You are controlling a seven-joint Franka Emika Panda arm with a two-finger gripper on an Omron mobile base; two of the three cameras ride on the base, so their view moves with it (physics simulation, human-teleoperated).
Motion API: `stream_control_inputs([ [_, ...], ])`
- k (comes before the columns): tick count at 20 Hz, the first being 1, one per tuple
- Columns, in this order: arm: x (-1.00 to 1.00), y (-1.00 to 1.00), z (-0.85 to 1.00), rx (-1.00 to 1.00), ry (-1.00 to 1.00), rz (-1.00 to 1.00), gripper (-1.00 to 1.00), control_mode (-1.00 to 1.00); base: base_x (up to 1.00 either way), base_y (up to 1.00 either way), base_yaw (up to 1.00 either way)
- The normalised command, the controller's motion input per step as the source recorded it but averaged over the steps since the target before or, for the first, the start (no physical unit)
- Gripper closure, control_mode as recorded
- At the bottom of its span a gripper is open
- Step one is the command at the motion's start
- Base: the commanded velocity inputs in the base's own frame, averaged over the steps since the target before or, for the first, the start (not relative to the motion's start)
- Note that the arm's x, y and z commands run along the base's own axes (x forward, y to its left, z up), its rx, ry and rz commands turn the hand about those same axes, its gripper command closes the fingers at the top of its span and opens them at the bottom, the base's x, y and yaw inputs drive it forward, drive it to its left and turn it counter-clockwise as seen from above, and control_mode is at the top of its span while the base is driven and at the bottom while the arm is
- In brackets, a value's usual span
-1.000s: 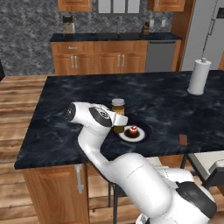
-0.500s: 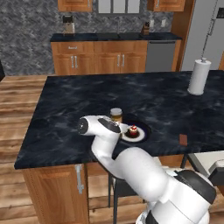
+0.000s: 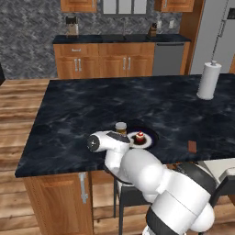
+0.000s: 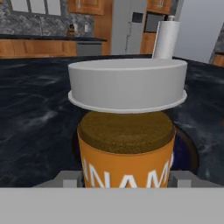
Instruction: Take the cinnamon bottle from the cabinet and place it on the dining table, next to the plate with the cupcake. Then take the chocolate from the dining counter and place it on the cupcake plate.
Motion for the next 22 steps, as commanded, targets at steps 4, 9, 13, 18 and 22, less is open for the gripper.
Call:
stream_control_inputs([
  [4, 0.31, 0.11, -0.3, 0.0, -0.01, 0.0, 1.0, -1.0, 0.0, 0.0, 0.0],
  [9, 0.48, 0.13, -0.18, 0.0, -0.02, -0.01, 1.0, -1.0, 0.0, 0.0, 0.0],
  [13, 0.12, 0.11, -0.57, 0.0, -0.01, 0.0, 1.0, -1.0, 0.0, 0.0, 0.0],
  [18, 0.05, 0.09, -0.39, 0.0, -0.07, -0.01, 1.0, -1.0, 0.0, 0.0, 0.0],
  [22, 0.33, 0.07, -0.14, 0.0, -0.07, -0.03, 1.0, -1.0, 0.0, 0.0, 0.0],
])
